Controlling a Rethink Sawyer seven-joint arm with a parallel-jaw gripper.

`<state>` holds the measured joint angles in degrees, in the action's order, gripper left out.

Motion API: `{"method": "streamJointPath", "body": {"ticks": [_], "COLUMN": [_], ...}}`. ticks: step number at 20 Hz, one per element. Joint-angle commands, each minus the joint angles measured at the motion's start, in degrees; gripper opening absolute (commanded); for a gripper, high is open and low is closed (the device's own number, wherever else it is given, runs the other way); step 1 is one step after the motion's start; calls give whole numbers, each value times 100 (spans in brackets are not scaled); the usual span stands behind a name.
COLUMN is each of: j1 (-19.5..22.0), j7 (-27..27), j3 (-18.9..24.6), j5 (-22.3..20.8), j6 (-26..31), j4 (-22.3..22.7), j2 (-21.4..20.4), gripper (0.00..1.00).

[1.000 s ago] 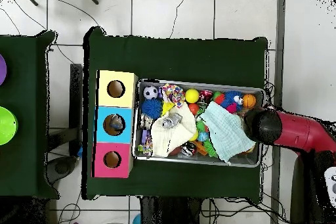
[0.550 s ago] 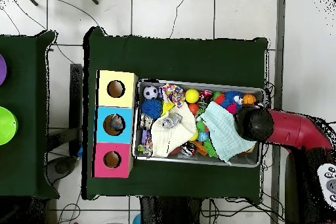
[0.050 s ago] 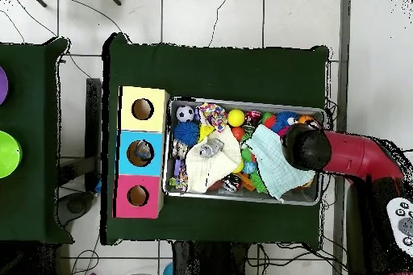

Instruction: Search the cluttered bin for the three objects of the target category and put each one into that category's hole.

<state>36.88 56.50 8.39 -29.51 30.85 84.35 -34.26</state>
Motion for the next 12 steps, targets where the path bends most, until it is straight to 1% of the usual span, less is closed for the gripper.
{"method": "streamJointPath", "body": {"ticks": [1,7,10,12], "j1": [-182,-308,-302,-349], "j7": [166,222,240,286], "j3": [38,-205,-233,-300], "j5": [-373,-458,-411,-409], "j6": [266,319,295,405], "j4": [-230,-391,-418,-526], "j2": [390,498,613,736], "gripper": [100,100,100,100]}}
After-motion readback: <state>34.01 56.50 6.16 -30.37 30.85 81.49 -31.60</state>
